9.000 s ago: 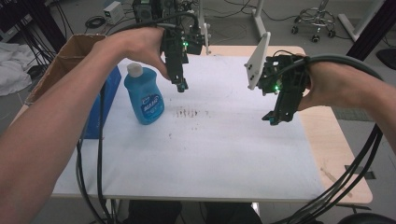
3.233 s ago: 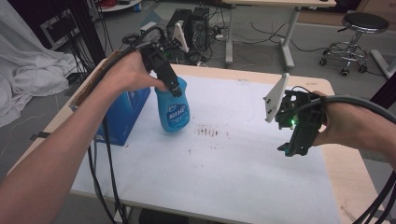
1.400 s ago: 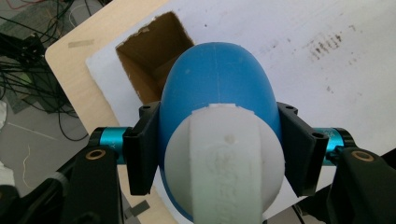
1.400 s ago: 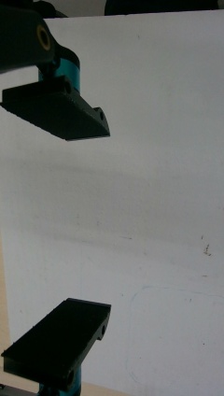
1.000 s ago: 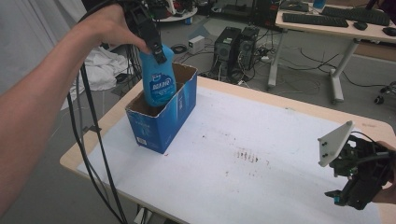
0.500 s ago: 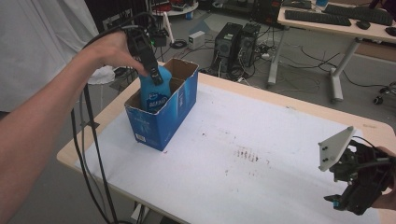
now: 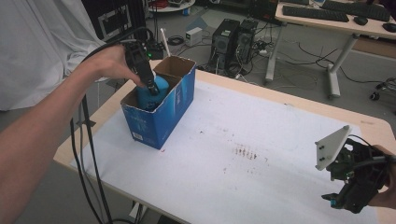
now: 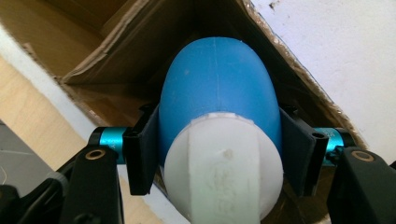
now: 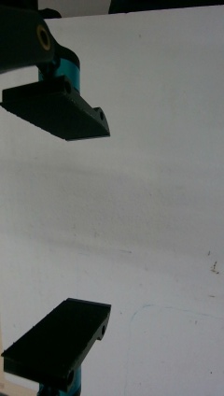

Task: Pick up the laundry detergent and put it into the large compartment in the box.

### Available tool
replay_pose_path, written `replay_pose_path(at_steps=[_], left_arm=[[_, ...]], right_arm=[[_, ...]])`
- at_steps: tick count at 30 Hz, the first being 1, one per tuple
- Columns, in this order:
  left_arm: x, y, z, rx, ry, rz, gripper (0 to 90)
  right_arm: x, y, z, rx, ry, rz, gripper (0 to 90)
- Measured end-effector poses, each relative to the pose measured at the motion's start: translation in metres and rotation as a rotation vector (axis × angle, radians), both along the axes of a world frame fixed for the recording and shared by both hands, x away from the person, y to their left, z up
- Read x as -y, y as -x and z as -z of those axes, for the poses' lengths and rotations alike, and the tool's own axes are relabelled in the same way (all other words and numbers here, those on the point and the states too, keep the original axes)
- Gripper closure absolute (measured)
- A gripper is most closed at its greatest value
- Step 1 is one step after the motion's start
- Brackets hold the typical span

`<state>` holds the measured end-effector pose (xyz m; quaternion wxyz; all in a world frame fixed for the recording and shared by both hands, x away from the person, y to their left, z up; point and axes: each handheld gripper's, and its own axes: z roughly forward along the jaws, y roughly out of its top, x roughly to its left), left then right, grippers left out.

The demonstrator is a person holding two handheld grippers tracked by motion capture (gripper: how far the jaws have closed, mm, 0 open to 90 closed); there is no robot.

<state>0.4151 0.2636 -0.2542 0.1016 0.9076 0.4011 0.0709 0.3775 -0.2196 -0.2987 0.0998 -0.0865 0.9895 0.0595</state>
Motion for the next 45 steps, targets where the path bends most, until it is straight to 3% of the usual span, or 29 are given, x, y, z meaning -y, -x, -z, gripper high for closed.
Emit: replay_pose_path(at_steps=[3, 10, 27, 45], left_arm=[[0.001, 0.000, 0.007, 0.002, -0.013, 0.034, 38.3], [0.000, 0.000, 0.017, 0.002, -0.015, 0.043, 38.3], [0.007, 0.002, 0.018, 0.008, -0.048, 0.069, 37.9], [0.005, 0.002, 0.020, 0.001, -0.026, 0.052, 35.2]], right_arm=[[-0.001, 0.000, 0.001, -0.001, -0.003, 0.002, 12.2], [0.000, 0.001, 0.002, -0.002, -0.002, 0.005, 12.2], [0.000, 0.001, 0.004, -0.006, -0.007, 0.001, 12.2], [-0.002, 0.003, 0.004, -0.010, -0.008, 0.005, 12.2]])
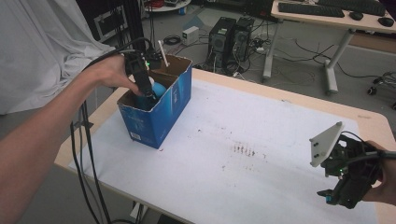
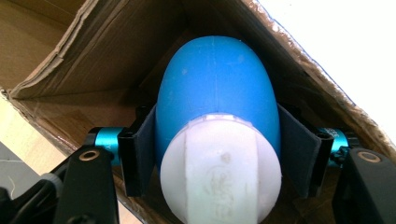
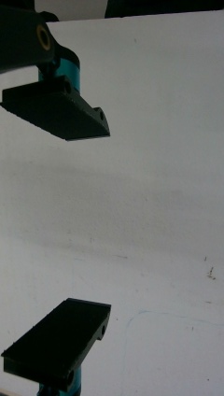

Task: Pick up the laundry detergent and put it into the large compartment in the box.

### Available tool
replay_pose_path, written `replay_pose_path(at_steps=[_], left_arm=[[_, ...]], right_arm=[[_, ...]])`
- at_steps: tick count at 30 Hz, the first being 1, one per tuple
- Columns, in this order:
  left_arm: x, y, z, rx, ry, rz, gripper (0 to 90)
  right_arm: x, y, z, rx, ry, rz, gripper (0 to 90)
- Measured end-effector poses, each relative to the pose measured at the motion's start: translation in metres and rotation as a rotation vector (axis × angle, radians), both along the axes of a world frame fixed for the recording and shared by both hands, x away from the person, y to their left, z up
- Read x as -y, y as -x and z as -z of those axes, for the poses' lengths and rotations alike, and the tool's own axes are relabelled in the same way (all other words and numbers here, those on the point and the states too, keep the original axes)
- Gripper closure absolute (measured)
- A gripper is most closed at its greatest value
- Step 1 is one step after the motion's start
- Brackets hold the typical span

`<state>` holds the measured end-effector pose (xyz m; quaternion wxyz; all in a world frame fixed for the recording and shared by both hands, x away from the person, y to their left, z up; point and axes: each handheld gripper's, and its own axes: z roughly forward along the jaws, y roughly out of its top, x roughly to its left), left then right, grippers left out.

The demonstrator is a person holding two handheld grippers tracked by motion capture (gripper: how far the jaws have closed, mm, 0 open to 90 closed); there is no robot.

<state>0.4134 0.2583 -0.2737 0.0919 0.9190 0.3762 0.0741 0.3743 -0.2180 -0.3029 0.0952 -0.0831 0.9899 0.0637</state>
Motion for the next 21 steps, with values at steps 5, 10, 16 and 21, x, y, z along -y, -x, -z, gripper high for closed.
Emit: replay_pose_path(at_steps=[5, 10, 16, 21], left_arm=[[-0.0001, -0.0005, 0.0009, -0.007, 0.000, -0.006, 32.1], [-0.0001, -0.0008, 0.0010, -0.007, -0.003, 0.001, 31.3], [-0.0018, -0.0002, -0.0014, 0.003, 0.001, 0.001, 30.6], [-0.0028, 0.0008, -0.0058, 0.012, 0.000, 0.003, 29.8]], right_arm=[[-0.0001, -0.0005, 0.0005, -0.001, 0.001, -0.004, 12.2], [0.0003, -0.0005, 0.0003, -0.001, 0.004, -0.002, 12.2], [-0.0001, -0.0004, 0.0012, -0.005, 0.008, -0.004, 12.2], [-0.0004, -0.0005, 0.0011, -0.006, 0.008, -0.005, 12.2]])
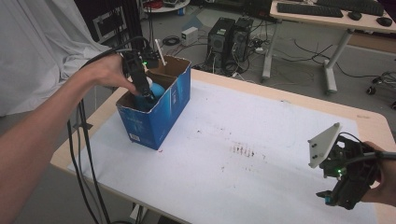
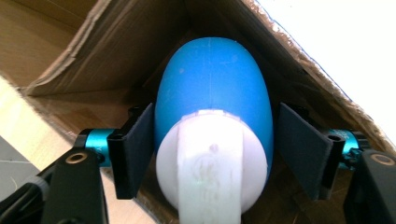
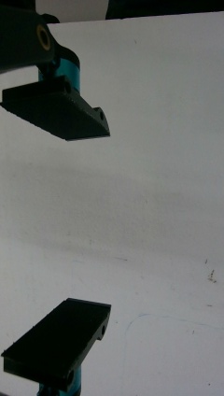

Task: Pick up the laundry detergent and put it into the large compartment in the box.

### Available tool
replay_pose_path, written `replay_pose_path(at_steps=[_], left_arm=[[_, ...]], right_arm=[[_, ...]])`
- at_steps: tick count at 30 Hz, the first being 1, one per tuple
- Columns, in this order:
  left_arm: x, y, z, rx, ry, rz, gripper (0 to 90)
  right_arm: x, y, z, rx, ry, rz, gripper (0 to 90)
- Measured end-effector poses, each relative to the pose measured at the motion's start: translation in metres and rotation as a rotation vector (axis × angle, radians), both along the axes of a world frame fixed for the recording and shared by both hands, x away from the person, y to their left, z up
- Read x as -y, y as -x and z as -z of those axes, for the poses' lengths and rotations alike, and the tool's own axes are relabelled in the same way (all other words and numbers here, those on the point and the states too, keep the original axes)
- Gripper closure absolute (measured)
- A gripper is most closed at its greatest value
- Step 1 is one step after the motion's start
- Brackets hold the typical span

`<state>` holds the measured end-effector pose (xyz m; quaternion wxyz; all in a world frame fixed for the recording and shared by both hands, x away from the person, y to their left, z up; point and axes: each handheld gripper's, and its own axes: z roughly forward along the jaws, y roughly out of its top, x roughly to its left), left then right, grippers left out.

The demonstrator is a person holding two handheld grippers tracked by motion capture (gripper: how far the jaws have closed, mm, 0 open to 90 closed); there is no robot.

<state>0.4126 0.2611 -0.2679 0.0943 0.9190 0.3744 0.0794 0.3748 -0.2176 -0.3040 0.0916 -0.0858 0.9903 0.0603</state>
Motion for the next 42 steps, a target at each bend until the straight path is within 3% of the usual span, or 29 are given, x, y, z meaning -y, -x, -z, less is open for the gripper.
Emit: replay_pose_path(at_steps=[9, 14, 15, 23, 24, 27, 32, 34, 42], left_arm=[[0.002, 0.003, -0.014, 0.028, -0.013, 0.011, 26.9], [0.009, 0.004, -0.032, 0.058, -0.011, 0.021, 25.0], [0.014, 0.004, -0.040, 0.058, 0.004, 0.036, 25.0], [0.041, 0.004, -0.062, 0.099, 0.018, 0.097, 25.0], [0.060, 0.003, -0.068, 0.108, 0.012, 0.136, 25.0], [0.073, 0.003, -0.068, 0.109, 0.014, 0.156, 25.0], [0.106, 0.003, -0.065, 0.098, 0.012, 0.231, 24.9], [0.126, 0.004, -0.063, 0.100, 0.010, 0.280, 20.1], [0.166, 0.007, -0.057, 0.090, 0.012, 0.371, 16.5]], right_arm=[[0.001, 0.001, 0.000, 0.001, -0.003, 0.004, 12.2], [0.002, 0.001, -0.001, 0.001, -0.005, 0.005, 12.2], [0.002, 0.001, -0.001, 0.002, -0.005, 0.006, 12.2], [0.003, 0.000, -0.004, 0.003, -0.027, 0.013, 12.1], [0.003, 0.000, -0.004, 0.005, -0.021, 0.010, 12.1], [0.003, 0.000, -0.005, 0.007, -0.027, 0.008, 12.2], [0.003, 0.000, -0.006, 0.006, -0.030, 0.015, 12.1], [0.004, -0.001, -0.007, 0.007, -0.030, 0.018, 12.2], [0.006, -0.002, -0.007, 0.009, -0.034, 0.027, 12.2]])
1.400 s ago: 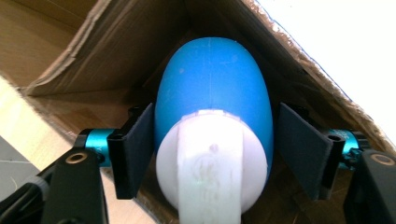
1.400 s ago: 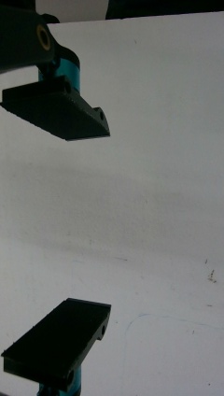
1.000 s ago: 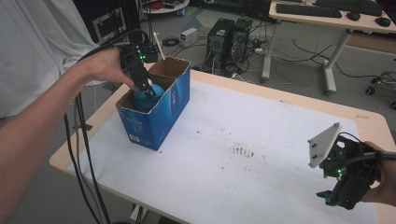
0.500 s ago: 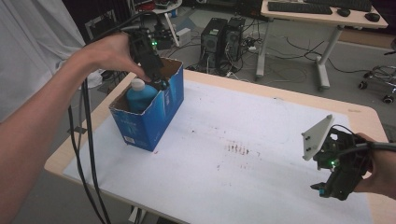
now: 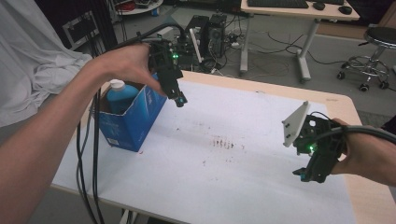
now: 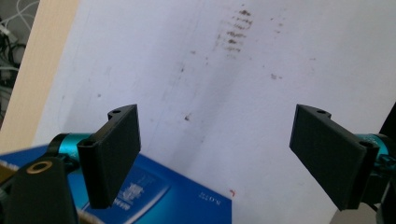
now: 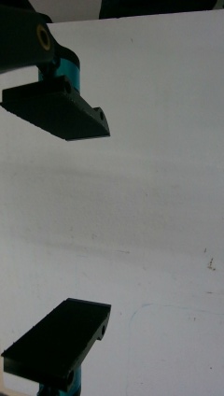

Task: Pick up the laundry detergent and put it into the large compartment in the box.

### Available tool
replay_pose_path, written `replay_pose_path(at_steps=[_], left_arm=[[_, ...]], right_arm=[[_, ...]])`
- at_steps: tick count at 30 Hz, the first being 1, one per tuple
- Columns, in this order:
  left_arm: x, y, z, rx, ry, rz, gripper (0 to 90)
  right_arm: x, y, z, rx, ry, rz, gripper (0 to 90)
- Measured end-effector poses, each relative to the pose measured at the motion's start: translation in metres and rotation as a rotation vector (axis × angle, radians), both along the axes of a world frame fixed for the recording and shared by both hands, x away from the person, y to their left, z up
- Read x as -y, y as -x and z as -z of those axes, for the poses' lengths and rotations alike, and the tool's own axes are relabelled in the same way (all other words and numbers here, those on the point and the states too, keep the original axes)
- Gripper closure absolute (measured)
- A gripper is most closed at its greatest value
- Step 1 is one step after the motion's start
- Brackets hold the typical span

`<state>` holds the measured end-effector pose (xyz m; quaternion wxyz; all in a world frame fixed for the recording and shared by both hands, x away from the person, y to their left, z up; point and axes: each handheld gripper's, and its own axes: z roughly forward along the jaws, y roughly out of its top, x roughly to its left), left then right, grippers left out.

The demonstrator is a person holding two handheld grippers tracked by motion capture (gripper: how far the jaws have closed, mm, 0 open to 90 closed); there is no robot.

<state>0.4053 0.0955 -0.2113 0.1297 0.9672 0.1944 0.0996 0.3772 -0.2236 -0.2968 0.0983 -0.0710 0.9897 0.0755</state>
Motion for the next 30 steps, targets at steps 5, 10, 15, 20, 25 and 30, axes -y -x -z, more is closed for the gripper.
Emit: replay_pose_path(at_steps=[5, 10, 15, 20, 25, 30], left_arm=[[0.020, 0.002, 0.008, -0.010, -0.018, 0.042, 16.5], [0.035, 0.003, 0.020, -0.031, -0.023, 0.066, 16.5], [0.047, 0.004, 0.038, -0.038, -0.043, 0.083, 16.5], [0.055, 0.005, 0.053, -0.049, -0.057, 0.089, 16.5], [0.063, 0.006, 0.072, -0.062, -0.069, 0.108, 16.5], [0.068, 0.007, 0.083, -0.065, -0.079, 0.121, 16.5]], right_arm=[[0.001, -0.001, -0.001, -0.001, -0.009, 0.010, 12.1], [0.001, -0.002, -0.003, -0.001, -0.021, 0.023, 12.1], [0.001, -0.004, -0.004, 0.000, -0.028, 0.029, 12.1], [0.000, -0.003, -0.004, -0.005, -0.034, 0.039, 12.1], [0.002, -0.003, -0.006, 0.007, -0.032, 0.041, 12.1], [0.003, -0.002, -0.008, 0.014, -0.033, 0.042, 12.2]])
